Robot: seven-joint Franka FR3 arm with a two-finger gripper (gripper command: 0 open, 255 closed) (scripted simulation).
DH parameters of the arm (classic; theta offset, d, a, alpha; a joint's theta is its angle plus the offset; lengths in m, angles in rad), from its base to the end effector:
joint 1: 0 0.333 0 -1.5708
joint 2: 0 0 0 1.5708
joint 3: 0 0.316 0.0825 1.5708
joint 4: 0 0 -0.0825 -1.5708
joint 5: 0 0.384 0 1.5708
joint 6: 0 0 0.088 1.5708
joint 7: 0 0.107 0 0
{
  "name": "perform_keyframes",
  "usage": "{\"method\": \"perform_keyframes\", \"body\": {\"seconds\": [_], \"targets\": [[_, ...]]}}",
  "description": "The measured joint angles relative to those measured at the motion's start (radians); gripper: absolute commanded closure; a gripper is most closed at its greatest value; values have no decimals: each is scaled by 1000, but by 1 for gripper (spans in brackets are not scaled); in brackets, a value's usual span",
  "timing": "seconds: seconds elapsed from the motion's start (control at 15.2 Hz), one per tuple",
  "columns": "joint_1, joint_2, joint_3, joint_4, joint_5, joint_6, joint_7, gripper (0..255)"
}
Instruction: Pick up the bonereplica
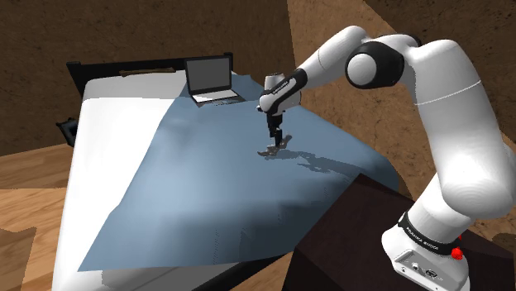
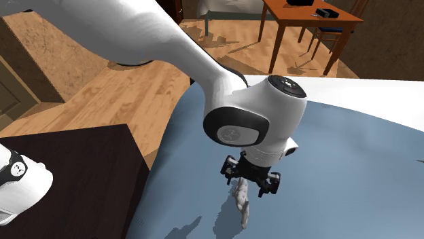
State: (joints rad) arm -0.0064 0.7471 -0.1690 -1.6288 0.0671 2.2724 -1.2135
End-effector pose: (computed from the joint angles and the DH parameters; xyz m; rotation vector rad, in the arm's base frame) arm 0.6706 -0.1044 0.1793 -2.7224 -1.5431 0.1783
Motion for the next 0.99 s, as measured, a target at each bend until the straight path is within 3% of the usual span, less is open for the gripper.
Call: {"method": "perform_keyframes", "body": {"seconds": [0.13,0.2,0.99], "targets": [[-1,16,2,-1,2,16,0,0],[-2,21,2,3,2,17,-1,255],[-2,15,2,4,2,12,-2,255]]}}
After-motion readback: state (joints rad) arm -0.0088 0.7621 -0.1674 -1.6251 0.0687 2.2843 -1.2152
